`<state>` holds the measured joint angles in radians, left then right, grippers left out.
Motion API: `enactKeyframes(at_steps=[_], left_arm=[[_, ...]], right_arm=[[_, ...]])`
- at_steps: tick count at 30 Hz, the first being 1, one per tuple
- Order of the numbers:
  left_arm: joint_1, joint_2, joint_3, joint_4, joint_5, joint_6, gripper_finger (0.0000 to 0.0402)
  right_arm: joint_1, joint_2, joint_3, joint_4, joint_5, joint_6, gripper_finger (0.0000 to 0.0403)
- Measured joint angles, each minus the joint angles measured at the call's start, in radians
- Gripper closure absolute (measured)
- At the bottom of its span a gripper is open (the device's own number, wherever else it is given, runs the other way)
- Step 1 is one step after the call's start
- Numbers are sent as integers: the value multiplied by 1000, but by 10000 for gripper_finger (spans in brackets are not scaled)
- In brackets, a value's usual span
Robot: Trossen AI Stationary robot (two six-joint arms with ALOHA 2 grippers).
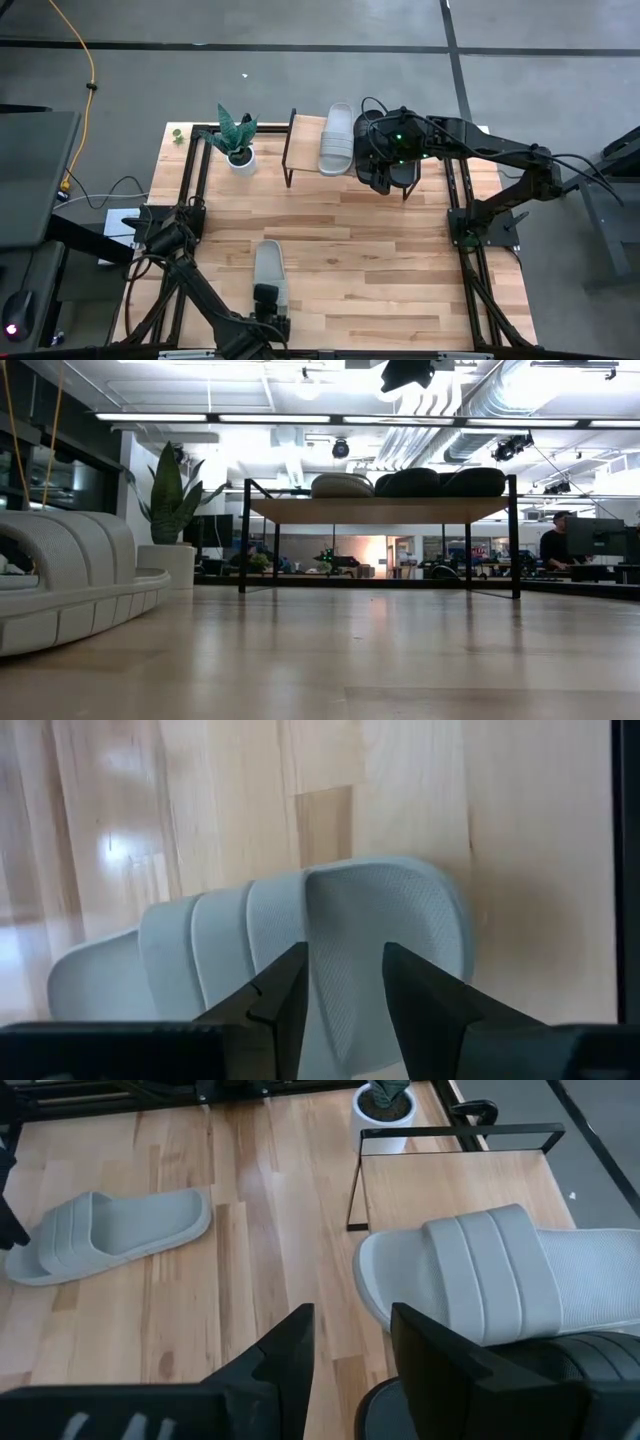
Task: Pick and place slides into the shelf
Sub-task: Put the gray slide on the shelf
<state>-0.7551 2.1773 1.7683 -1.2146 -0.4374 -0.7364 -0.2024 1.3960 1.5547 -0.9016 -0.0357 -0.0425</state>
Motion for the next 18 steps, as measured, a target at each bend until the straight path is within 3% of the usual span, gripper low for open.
enactKeyframes(at_steps=[5, 14, 18], left_arm=[[0, 0, 0, -10, 2, 16, 266], [2, 10, 0, -23, -37, 25, 176], [3, 40, 0, -16, -56, 26, 154]], right_arm=[[0, 0, 0, 0, -1, 0, 276], [0, 0, 0, 0, -2, 0, 276], [0, 0, 0, 0, -6, 1, 276]])
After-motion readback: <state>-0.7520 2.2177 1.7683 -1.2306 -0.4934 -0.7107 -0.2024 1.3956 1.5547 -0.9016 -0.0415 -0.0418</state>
